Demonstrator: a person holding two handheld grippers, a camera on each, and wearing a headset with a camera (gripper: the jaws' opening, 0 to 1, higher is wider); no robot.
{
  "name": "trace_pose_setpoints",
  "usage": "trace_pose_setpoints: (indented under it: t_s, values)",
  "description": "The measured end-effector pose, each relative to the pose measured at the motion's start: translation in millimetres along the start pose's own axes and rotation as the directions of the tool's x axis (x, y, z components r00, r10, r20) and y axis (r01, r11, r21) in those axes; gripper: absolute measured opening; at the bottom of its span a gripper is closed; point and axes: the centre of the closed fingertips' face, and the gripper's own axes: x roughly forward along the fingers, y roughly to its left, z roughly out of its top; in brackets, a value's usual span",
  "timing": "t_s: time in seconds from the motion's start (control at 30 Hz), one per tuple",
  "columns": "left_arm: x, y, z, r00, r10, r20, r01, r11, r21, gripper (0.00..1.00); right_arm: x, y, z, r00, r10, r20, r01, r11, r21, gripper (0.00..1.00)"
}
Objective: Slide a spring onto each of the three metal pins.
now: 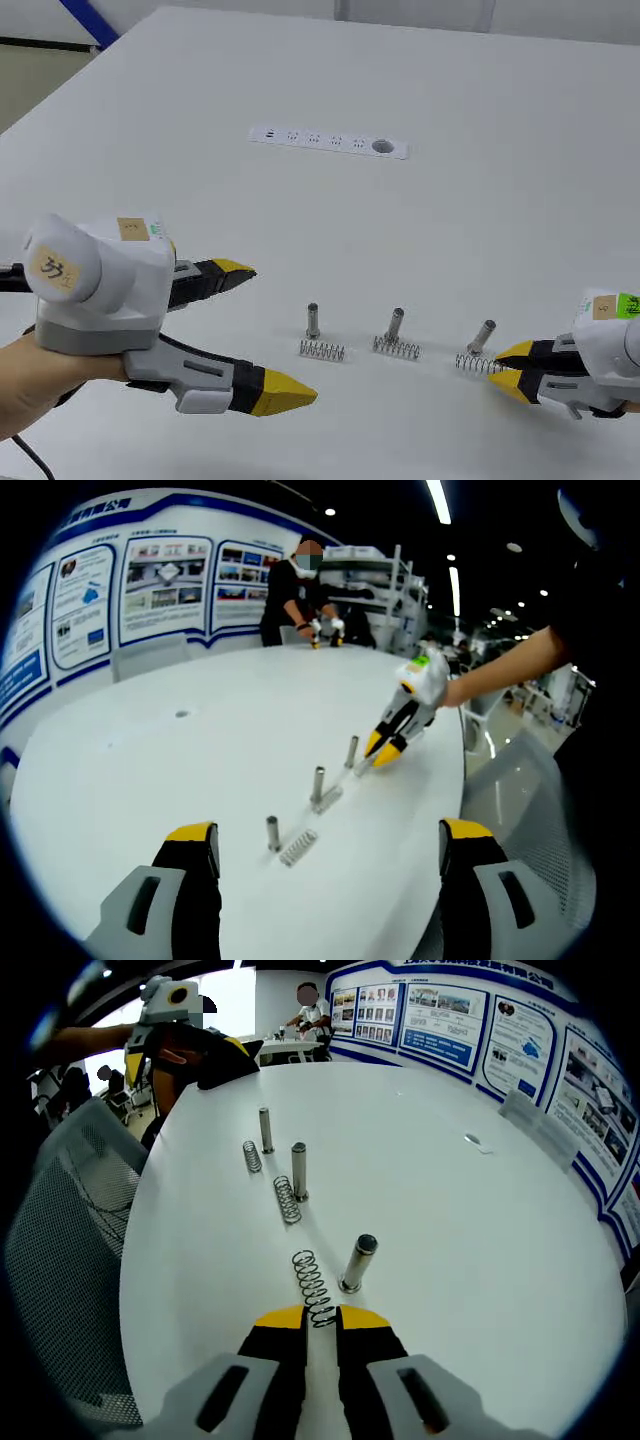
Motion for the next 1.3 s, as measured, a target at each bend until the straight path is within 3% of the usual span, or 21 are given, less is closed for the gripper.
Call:
trace_pose_setpoints:
  t_s: [0.17, 0.27, 0.63, 0.87, 0.93, 1.1, 1.3]
  values:
    - [4.0, -4.6, 5.1, 0.9999, -0.015, 0.009, 0.015, 1.0, 0.011, 0.93, -11.1, 4.0, 13.3, 0.9994, -0.003, 0.035, 0.003, 1.0, 0.01, 0.11]
    - [8.4, -6.5, 8.4, 0.9996, -0.022, 0.016, 0.022, 1.0, 0.015, 0.92, -21.8, 8.4, 29.8, 0.9972, -0.001, 0.075, 0.001, 1.0, -0.001, 0.11]
    - [28.2, -22.2, 19.0, 0.9967, -0.076, 0.029, 0.074, 0.996, 0.052, 0.89, -49.4, 24.8, 74.1, 0.9931, 0.011, 0.117, -0.002, 0.997, -0.078, 0.11]
    - [39.3, -32.6, 27.0, 0.9936, -0.102, 0.049, 0.098, 0.992, 0.085, 0.85, -51.7, 39.9, 96.3, 0.9876, 0.037, 0.152, -0.019, 0.993, -0.119, 0.11]
    - [41.3, -31.1, 31.9, 0.9942, -0.085, 0.065, 0.077, 0.989, 0.129, 0.79, -50.9, 46.9, 101.7, 0.9837, 0.059, 0.17, -0.036, 0.99, -0.135, 0.11]
    - [46.2, -39.1, 41.5, 0.9893, -0.115, 0.09, 0.102, 0.984, 0.144, 0.73, -49.7, 57.4, 109.1, 0.9803, 0.084, 0.179, -0.057, 0.986, -0.154, 0.11]
    - [54.1, -42.8, 38.0, 0.9881, -0.133, 0.078, 0.119, 0.98, 0.158, 0.67, -47.6, 64.9, 113.9, 0.979, 0.108, 0.173, -0.076, 0.981, -0.181, 0.11]
